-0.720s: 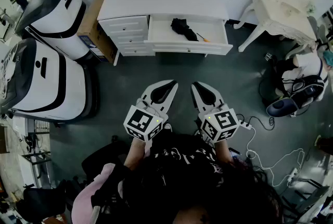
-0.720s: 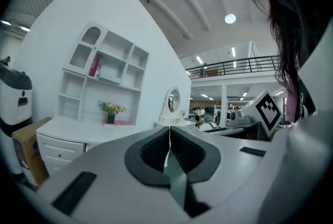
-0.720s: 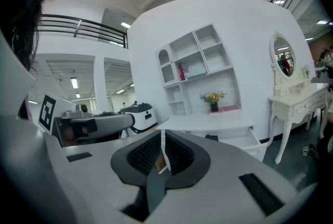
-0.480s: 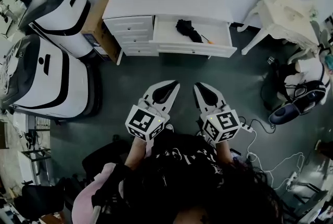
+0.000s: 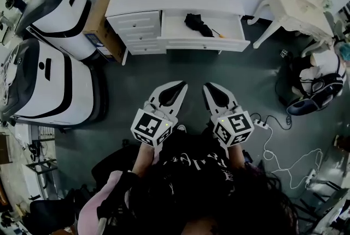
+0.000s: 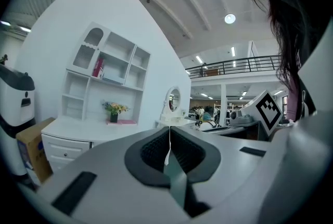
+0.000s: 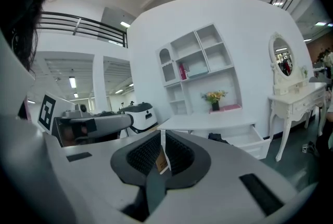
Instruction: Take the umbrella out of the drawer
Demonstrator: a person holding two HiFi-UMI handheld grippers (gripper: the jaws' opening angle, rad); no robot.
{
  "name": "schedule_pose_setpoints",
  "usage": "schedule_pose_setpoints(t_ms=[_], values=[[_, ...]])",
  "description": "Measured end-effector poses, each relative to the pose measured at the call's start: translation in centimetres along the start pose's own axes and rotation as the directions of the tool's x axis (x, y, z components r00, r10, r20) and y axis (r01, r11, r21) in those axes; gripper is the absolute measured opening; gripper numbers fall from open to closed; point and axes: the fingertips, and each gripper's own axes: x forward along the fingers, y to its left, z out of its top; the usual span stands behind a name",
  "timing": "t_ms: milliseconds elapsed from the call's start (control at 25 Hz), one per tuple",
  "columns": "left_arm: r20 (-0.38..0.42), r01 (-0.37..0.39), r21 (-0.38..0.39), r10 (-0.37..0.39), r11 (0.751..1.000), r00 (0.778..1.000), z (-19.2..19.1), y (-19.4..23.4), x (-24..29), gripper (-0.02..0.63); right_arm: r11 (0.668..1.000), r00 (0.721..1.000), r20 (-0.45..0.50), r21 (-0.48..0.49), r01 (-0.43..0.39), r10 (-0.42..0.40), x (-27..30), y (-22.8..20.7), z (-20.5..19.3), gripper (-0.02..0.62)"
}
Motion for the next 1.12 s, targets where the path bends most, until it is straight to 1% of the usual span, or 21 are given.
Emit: schedule_pose_setpoints(t_ms=[280,440,560,680,920,1120], values=[[-0.020,-0.005,-0.014,0.005,1.000,1.000,-0.8,1.1,-0.7,0.014,1.000,1.000,-0.011,-0.004,0.010,-0.010,0.0,0.9,-0.7,0.061],[-0.021,0.002,-0.023,-0.002,1.000,1.000,-1.0,1.4,0.1,0.014,1.000,1.000,-0.012,-0.006,0.018,-0.018,0.5,0.0,-0.4,0.061],[-0.031,-0.004,-0.032,0.003,0.999,1.000,-1.4,1.8,1.0,0.014,1.000,1.000,-0.022,-0.002,0.009,-0.009,1.3,-0.9,-0.4,0.061],[-0.041,-0.028,-0.037,0.027,0.999,0.999,-1.7,3.0,2.3,0.014,1.000,0.999,-0.034,0.004,-0.012,0.012,2.8,-2.1,-0.4,0.061],[-0.054,-0.084,-0.049,0.081,0.995,0.995,-1.8,7.3,5.9,0.014,0.998,0.996,-0.059,0.023,-0.065,0.067,8.2,-5.3,0.3,0.061],[-0.057,-0.120,-0.080,0.116,0.990,0.992,-1.3,11.1,11.6,0.014,0.996,0.993,-0.077,0.026,-0.091,0.092,12.6,-10.4,2.5,0.061]])
